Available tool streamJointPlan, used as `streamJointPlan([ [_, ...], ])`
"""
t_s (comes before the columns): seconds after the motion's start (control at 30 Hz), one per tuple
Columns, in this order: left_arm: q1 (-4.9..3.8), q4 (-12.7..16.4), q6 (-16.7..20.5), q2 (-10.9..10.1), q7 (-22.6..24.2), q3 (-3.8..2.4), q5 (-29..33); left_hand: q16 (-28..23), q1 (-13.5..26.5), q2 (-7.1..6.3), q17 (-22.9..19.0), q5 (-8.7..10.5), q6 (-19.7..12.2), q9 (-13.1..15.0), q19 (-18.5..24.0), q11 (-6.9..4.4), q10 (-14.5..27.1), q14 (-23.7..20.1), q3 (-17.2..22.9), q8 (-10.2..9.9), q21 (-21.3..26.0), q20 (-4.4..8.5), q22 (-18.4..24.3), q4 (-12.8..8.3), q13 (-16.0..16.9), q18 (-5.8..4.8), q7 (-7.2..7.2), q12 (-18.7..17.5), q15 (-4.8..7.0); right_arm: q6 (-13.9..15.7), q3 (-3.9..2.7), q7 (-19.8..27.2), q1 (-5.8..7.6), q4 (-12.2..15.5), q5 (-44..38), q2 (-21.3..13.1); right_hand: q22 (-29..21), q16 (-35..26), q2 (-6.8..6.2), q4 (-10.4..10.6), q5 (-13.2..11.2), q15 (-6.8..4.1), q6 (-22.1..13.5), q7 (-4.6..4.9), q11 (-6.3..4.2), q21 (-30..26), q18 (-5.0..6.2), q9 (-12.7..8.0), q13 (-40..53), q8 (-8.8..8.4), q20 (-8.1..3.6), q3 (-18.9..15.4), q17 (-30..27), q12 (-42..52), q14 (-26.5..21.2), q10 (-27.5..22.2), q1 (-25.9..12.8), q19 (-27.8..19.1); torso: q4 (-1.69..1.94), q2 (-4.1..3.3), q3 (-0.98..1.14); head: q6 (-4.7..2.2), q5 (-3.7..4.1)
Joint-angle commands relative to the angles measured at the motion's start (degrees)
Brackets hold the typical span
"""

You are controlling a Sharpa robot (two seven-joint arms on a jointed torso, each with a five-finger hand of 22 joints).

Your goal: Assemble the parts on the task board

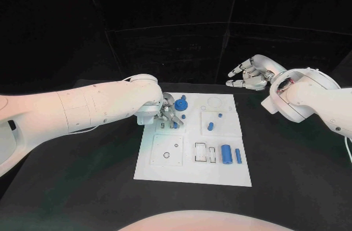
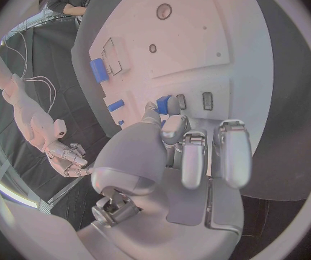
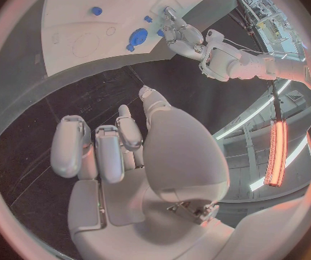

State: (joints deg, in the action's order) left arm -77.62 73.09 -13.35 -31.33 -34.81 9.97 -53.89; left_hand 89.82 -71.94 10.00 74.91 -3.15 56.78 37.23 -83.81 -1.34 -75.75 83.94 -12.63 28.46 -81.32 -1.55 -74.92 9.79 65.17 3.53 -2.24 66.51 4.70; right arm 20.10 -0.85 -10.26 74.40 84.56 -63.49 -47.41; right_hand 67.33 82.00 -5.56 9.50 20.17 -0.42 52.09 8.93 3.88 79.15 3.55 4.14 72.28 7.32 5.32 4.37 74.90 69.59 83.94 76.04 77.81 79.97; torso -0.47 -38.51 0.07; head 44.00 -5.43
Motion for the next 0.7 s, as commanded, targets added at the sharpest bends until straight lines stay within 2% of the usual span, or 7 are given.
streamJointPlan([
  [0.03, -0.04, 0.08, 0.43, 0.02, -0.33, 0.01, 0.44, 0.18, -3.31, 1.15, 15.09, -0.01, -0.97, 0.26, -1.36, -0.53, 0.11, 6.06, 2.73, -0.05, 0.30, 0.47, -0.17, -2.66, 0.03, -0.53, 0.19, 0.01, 0.52, -0.11, -0.06, 0.00, 0.15, -0.01, -0.25, 0.09, -0.09, -0.23, 0.12, 0.44, 0.31, -0.27, -0.18, -0.03, -0.08, -0.27, 0.98, -0.03, 0.04, 0.27, 0.04, 0.04, 2.83, -0.17, 3.18, -0.18, 0.49, -0.30, -0.02, 0.01, -0.02, 0.10, 0.02],
  [0.33, 0.04, 0.99, 3.24, -0.55, 0.24, 0.01, 0.79, 0.18, -8.28, 2.12, 15.09, -0.20, -2.18, 0.51, -1.22, -0.68, 0.70, 6.06, 11.72, -1.25, 0.47, 0.85, -0.10, -8.50, -0.34, -0.50, 0.15, -1.05, 0.75, -0.33, -0.05, -0.07, 0.14, -0.25, -0.25, 0.29, -0.08, -0.23, 0.17, 0.45, 0.33, -0.27, -0.19, -0.03, -0.08, -0.27, 0.98, -0.03, 0.04, 0.28, 0.04, 0.06, 2.83, -0.18, 3.18, -0.18, 0.52, -0.29, 0.04, -0.01, -0.03, 0.35, 0.12],
  [0.47, 0.05, 1.65, 4.47, -1.21, 0.54, 0.00, 1.46, 0.18, -3.91, -0.39, 15.09, -0.08, -2.00, 1.24, -1.16, -0.42, 0.55, 6.06, 20.18, -1.52, 0.57, 0.70, -0.19, -10.04, -0.64, -0.41, -0.55, -1.66, 0.30, -0.46, -0.05, -0.13, 0.14, -0.40, -0.25, 0.36, -0.13, -0.25, 0.21, 0.45, 0.38, -0.27, -0.19, -0.03, -0.09, -0.30, 0.99, -0.03, 0.02, 0.30, 0.04, 0.09, 2.82, -0.19, 3.18, -0.20, 0.58, -0.31, 0.01, 0.01, 0.01, 0.49, 0.15],
  [0.5, 0.06, 1.92, 4.85, -1.49, 0.60, 0.00, 1.57, 0.18, -1.86, -2.24, 15.09, -0.27, -2.06, 1.65, -1.15, -0.84, 0.43, 6.06, 25.20, -1.63, 0.64, 0.40, -0.22, -11.11, -0.60, -0.50, -0.40, -1.69, 0.33, -0.50, -0.05, -0.14, 0.14, -0.44, -0.25, 0.38, -0.13, -0.25, 0.21, 0.45, 0.38, -0.27, -0.19, -0.03, -0.09, -0.30, 0.99, -0.03, 0.02, 0.30, 0.04, 0.09, 2.82, -0.19, 3.18, -0.20, 0.58, -0.31, 0.01, 0.02, 0.02, 0.51, 0.15],
  [0.57, 0.06, 2.66, 5.63, -2.21, 0.60, -0.01, 1.73, 0.18, -1.70, -2.38, 15.09, -0.27, -2.05, 1.68, -1.15, -0.84, 0.43, 6.06, 25.56, -1.63, 0.65, 0.39, -0.22, -11.16, -0.59, -0.50, -0.39, -1.70, 0.32, -0.58, -0.05, -0.15, 0.14, -0.54, -0.25, 0.41, -0.13, -0.25, 0.21, 0.45, 0.38, -0.27, -0.19, -0.03, -0.09, -0.30, 0.99, -0.03, 0.02, 0.30, 0.04, 0.09, 2.82, -0.19, 3.18, -0.20, 0.58, -0.31, 0.03, -0.01, 0.01, 0.56, 0.12],
  [0.63, 0.05, 3.57, 6.37, -3.07, 0.48, -0.02, 1.82, 0.18, 3.29, -6.06, 15.09, -0.15, -1.89, 2.82, -1.12, -0.41, 0.15, 6.06, 35.09, -1.31, 0.85, 0.40, -0.18, -12.08, -0.47, -0.42, -0.26, -1.64, 0.33, -0.65, -0.05, -0.14, 0.14, -0.64, -0.25, 0.44, -0.13, -0.25, 0.21, 0.45, 0.38, -0.27, -0.19, -0.03, -0.09, -0.30, 0.99, -0.03, 0.02, 0.30, 0.04, 0.09, 2.82, -0.19, 3.18, -0.20, 0.58, -0.31, 0.06, -0.04, 0.05, 0.50, 0.12],
  [0.7, 0.04, 4.29, 7.07, -3.78, 0.40, -0.03, 1.87, 0.18, 3.64, -6.18, 15.09, -0.11, -1.80, 2.96, -1.12, -0.40, 0.13, 6.06, 36.02, -1.21, 0.86, 0.41, -0.20, -12.13, -0.47, -0.42, -0.18, -1.64, 0.31, -0.71, -0.05, -0.14, 0.14, -0.70, -0.25, 0.46, -0.19, -0.32, 0.23, 0.44, 0.44, -0.28, -0.21, -0.03, -0.09, -0.34, 1.00, -0.03, -0.09, 0.31, 0.03, 0.11, 2.72, -0.32, 3.15, -0.30, 0.64, -0.33, 0.15, -0.04, 0.09, 0.60, 0.23],
])
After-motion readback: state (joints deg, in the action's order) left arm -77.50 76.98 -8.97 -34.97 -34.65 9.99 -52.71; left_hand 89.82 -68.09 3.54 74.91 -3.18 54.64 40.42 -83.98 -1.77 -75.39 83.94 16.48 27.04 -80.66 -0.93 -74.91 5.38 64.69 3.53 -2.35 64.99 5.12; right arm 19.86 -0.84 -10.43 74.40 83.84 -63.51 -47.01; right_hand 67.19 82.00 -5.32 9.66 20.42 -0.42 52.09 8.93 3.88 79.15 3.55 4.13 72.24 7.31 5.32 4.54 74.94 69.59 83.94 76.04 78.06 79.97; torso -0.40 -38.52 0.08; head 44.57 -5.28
